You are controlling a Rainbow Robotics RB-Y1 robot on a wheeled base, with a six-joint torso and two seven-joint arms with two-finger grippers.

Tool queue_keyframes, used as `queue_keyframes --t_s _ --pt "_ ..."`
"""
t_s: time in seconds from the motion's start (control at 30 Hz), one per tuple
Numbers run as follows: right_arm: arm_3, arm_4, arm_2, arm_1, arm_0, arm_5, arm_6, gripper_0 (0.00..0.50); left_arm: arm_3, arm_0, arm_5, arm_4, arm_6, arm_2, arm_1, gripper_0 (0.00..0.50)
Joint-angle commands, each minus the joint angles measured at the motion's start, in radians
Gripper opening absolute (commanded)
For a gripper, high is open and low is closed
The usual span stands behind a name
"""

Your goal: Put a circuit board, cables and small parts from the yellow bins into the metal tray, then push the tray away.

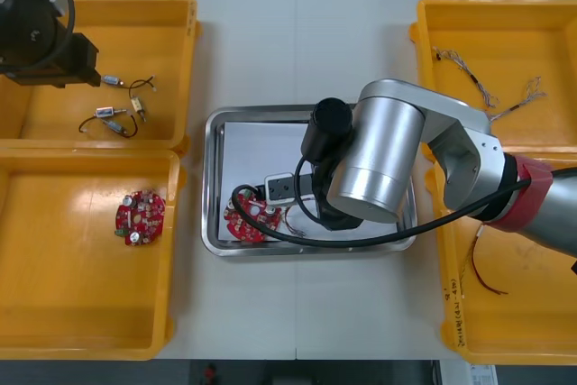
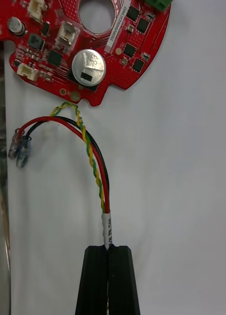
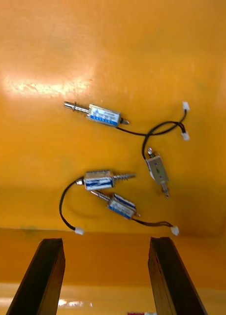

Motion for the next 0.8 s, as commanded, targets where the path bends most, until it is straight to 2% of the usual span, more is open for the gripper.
queue_keyframes --t_s 0.03,0.43,0.47,0.5,0.53,0.57,0.6,0.8 --pt "0.017 0.013 0.024 -0.021 0.005 -0.019 0.046 0.0 0.043 0.005 -0.06 -0.015 -0.088 -0.028 -0.003 0.5" --pt "0.02 0.029 0.025 -0.035 0.03 -0.019 0.054 0.0 0.14 0.005 -0.198 -0.058 -0.102 -0.115 -0.037 0.5" --pt "0.02 0.03 0.024 -0.035 0.028 -0.02 0.054 0.014 0.143 0.005 -0.203 -0.06 -0.102 -0.12 -0.039 0.5" --pt "0.018 0.03 0.025 -0.035 0.028 -0.02 0.052 0.068 0.146 0.005 -0.208 -0.064 -0.102 -0.129 -0.04 0.5" --pt "0.02 0.032 0.024 -0.035 0.028 -0.023 0.054 0.167 0.146 0.005 -0.211 -0.068 -0.104 -0.135 -0.043 0.5" --pt "0.018 0.032 0.024 -0.037 0.028 -0.028 0.052 0.368 0.149 0.005 -0.212 -0.072 -0.102 -0.143 -0.048 0.5" --pt "0.02 0.032 0.024 -0.037 0.03 -0.031 0.054 0.5 0.152 0.005 -0.214 -0.072 -0.102 -0.147 -0.049 0.5" --pt "0.02 0.033 0.024 -0.037 0.03 -0.031 0.052 0.5 0.175 0.005 -0.243 -0.071 -0.099 -0.192 -0.06 0.5"
